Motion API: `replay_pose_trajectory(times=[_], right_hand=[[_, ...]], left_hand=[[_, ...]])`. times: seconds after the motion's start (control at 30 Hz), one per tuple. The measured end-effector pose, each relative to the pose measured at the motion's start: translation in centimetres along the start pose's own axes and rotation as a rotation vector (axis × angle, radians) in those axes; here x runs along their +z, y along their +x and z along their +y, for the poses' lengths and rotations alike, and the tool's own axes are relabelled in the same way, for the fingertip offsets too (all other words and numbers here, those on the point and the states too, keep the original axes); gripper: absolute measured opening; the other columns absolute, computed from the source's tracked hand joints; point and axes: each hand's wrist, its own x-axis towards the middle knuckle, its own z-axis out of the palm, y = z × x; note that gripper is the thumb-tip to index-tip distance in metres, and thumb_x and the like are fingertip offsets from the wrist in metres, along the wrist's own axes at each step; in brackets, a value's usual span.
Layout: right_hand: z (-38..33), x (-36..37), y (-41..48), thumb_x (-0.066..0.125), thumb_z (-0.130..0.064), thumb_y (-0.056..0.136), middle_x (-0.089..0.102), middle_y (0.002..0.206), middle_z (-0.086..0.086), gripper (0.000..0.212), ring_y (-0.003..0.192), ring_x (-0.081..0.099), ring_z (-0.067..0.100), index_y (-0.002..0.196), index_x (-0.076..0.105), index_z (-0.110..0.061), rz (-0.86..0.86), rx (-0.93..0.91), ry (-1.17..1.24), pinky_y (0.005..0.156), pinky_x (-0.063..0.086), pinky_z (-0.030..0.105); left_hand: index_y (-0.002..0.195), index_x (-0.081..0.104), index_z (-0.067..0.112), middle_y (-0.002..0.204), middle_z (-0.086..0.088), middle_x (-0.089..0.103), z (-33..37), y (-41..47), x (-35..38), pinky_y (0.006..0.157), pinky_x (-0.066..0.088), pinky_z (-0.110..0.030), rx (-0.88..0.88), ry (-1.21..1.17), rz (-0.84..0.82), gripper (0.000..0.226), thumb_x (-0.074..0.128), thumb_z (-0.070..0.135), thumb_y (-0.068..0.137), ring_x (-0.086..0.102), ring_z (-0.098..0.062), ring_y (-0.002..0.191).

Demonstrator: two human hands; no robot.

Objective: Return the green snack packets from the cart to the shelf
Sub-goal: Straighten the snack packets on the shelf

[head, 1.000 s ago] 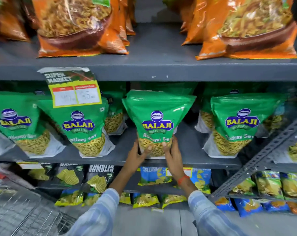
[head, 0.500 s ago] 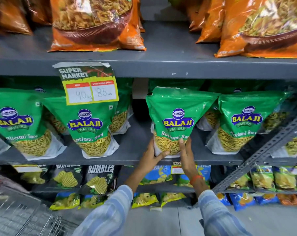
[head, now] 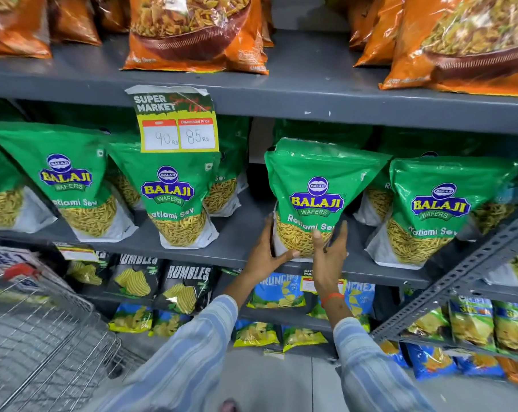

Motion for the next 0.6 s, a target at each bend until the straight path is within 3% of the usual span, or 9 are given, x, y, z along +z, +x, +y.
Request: replay_pose_trajectory(times=[0.07,0.13,0.23,0.37,0.47,0.53,0.6], right_hand=[[-0.9,0.2,-1.3,0.033,-0.082,0.072,0.019,0.158,0.004,0.101,0.146,0.015,0.015,0.147,0.014,-0.017,0.139,-0.112,0.001,0.120,0.003,0.055],[-2.6,0.8,-2.8,0.030,-0.073,0.080,0.015,0.159,0.006,0.089,0.147,0.011,0.011,0.146,0.015,-0.015,0.209,-0.248,0.013,0.120,0.005,0.056],[-5.0,2.3,-4.8,0.024,-0.068,0.085,0.016,0.157,0.014,0.088,0.148,0.012,0.019,0.145,0.018,-0.005,0.173,-0.435,0.015,0.120,0.008,0.054],[-6.7,6.2,-6.4,0.027,-0.057,0.092,0.020,0.154,0.016,0.072,0.146,0.017,0.026,0.144,0.019,-0.009,0.049,-0.595,0.007,0.114,0.017,0.062],[-6.9,9.9,-7.2,0.032,-0.055,0.091,0.018,0.155,0.009,0.067,0.147,0.016,0.022,0.146,0.014,-0.021,-0.079,-0.585,0.038,0.114,0.020,0.060],[-6.8,12.6,-7.6,0.033,-0.058,0.090,0.016,0.157,0.001,0.068,0.147,0.014,0.017,0.146,0.009,-0.030,-0.162,-0.521,0.038,0.118,0.019,0.055],[-6.5,15.4,-7.6,0.033,-0.068,0.084,0.014,0.156,-0.007,0.079,0.146,0.013,0.009,0.147,0.007,-0.029,-0.247,-0.383,0.053,0.120,0.017,0.046]], left_hand=[[0.147,0.000,0.030,0.160,0.005,0.007,0.5,-0.9,-0.7,0.115,0.024,-0.031,0.080,0.093,0.112,0.104,0.064,0.059,0.071,0.014,-0.011,0.146],[0.147,0.001,0.026,0.160,0.002,0.003,1.3,-1.9,-2.1,0.116,0.017,-0.024,0.222,0.207,0.272,0.094,0.052,0.063,0.077,0.007,-0.008,0.146],[0.147,0.007,0.020,0.159,-0.007,0.009,2.4,-3.6,-5.2,0.119,0.020,-0.033,0.375,0.314,0.547,0.081,0.047,0.055,0.086,0.011,-0.016,0.147],[0.147,0.006,0.010,0.158,-0.007,0.005,1.1,-4.6,-10.4,0.121,0.013,-0.042,0.340,0.390,0.766,0.094,0.053,0.057,0.080,0.008,-0.020,0.148],[0.148,-0.002,0.013,0.159,-0.005,-0.003,-1.5,-4.5,-14.6,0.120,0.010,-0.038,0.192,0.336,0.792,0.112,0.055,0.068,0.069,0.000,-0.014,0.147],[0.147,-0.007,0.020,0.157,0.008,-0.007,-3.2,-4.2,-17.1,0.118,0.014,-0.033,0.102,0.196,0.721,0.117,0.056,0.072,0.064,-0.003,0.000,0.143],[0.147,-0.008,0.024,0.156,0.008,0.006,-4.6,-3.8,-19.4,0.110,0.028,-0.032,-0.018,0.055,0.578,0.117,0.064,0.061,0.063,0.015,-0.006,0.142]])
